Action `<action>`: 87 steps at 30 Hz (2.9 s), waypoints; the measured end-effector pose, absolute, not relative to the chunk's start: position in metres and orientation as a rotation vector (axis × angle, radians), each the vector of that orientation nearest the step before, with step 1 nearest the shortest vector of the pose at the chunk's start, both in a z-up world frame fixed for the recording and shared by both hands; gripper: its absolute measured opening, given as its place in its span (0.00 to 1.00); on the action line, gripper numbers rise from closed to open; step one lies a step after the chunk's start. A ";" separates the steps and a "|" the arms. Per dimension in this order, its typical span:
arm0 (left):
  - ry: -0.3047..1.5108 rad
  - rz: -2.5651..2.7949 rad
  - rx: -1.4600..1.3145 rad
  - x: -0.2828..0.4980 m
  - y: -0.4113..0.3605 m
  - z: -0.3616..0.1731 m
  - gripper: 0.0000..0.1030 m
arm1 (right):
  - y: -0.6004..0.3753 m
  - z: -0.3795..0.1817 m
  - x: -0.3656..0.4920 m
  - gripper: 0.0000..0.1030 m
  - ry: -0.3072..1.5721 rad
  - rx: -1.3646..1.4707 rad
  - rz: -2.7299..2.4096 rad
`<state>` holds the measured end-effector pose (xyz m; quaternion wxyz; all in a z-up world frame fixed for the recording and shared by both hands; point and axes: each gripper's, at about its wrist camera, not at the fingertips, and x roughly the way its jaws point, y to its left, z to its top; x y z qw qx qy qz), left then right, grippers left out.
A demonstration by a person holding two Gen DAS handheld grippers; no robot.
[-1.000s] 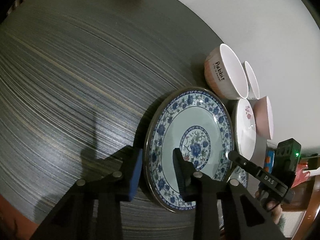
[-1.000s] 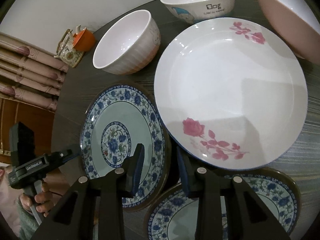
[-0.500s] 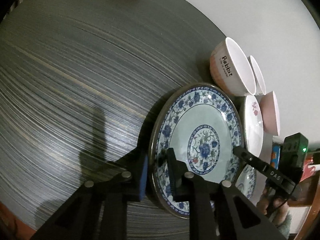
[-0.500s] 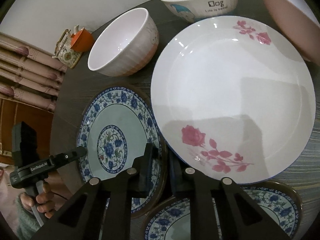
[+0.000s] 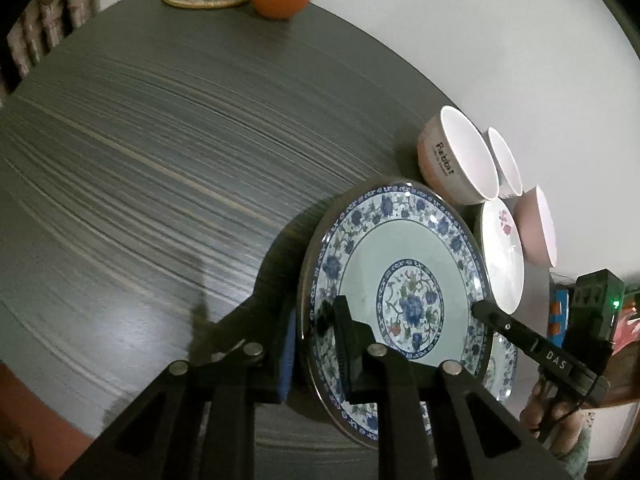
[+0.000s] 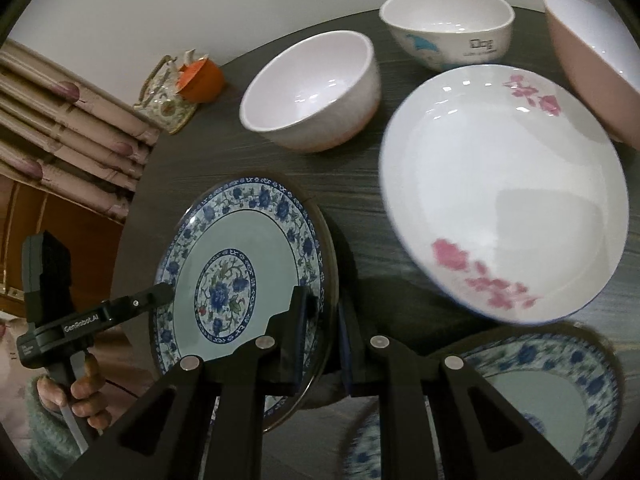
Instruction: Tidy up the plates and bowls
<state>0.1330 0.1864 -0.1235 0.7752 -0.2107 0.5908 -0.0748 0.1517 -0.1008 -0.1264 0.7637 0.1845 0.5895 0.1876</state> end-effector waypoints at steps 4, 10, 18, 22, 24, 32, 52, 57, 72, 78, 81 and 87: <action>1.274 -0.144 -0.434 0.126 0.200 -0.121 0.16 | -0.084 -0.128 0.140 0.14 1.287 0.416 0.418; 1.281 -0.108 -0.426 0.119 0.222 -0.126 0.18 | -0.057 -0.130 0.124 0.14 1.289 0.399 0.433; 1.281 -0.103 -0.432 0.117 0.235 -0.132 0.18 | -0.041 -0.137 0.117 0.14 1.301 0.380 0.435; 1.290 -0.095 -0.435 0.121 0.236 -0.137 0.18 | -0.042 -0.137 0.117 0.14 1.295 0.379 0.437; 1.299 -0.090 -0.434 0.122 0.237 -0.141 0.18 | -0.041 -0.140 0.117 0.15 1.301 0.380 0.436; 1.304 -0.087 -0.452 0.124 0.237 -0.147 0.20 | -0.036 -0.151 0.114 0.15 1.318 0.381 0.434; 1.193 -0.043 -0.469 0.118 0.240 -0.122 0.44 | -0.047 -0.136 0.110 0.38 1.289 0.346 0.397; 1.139 -0.100 -0.383 0.111 0.204 -0.096 0.57 | -0.059 -0.114 0.099 0.53 1.221 0.263 0.357; 1.140 -0.413 -0.312 0.086 0.066 -0.069 0.64 | -0.148 -0.055 0.042 0.70 1.076 0.179 0.305; 1.225 -0.469 -0.368 0.082 0.038 -0.088 0.64 | -0.207 -0.052 0.027 0.70 1.108 0.233 0.274; 1.267 -0.487 -0.400 0.083 0.023 -0.098 0.64 | -0.239 -0.063 0.024 0.70 1.168 0.282 0.260; 1.328 -0.486 -0.491 0.088 0.011 -0.118 0.64 | -0.291 -0.099 0.015 0.70 1.256 0.415 0.226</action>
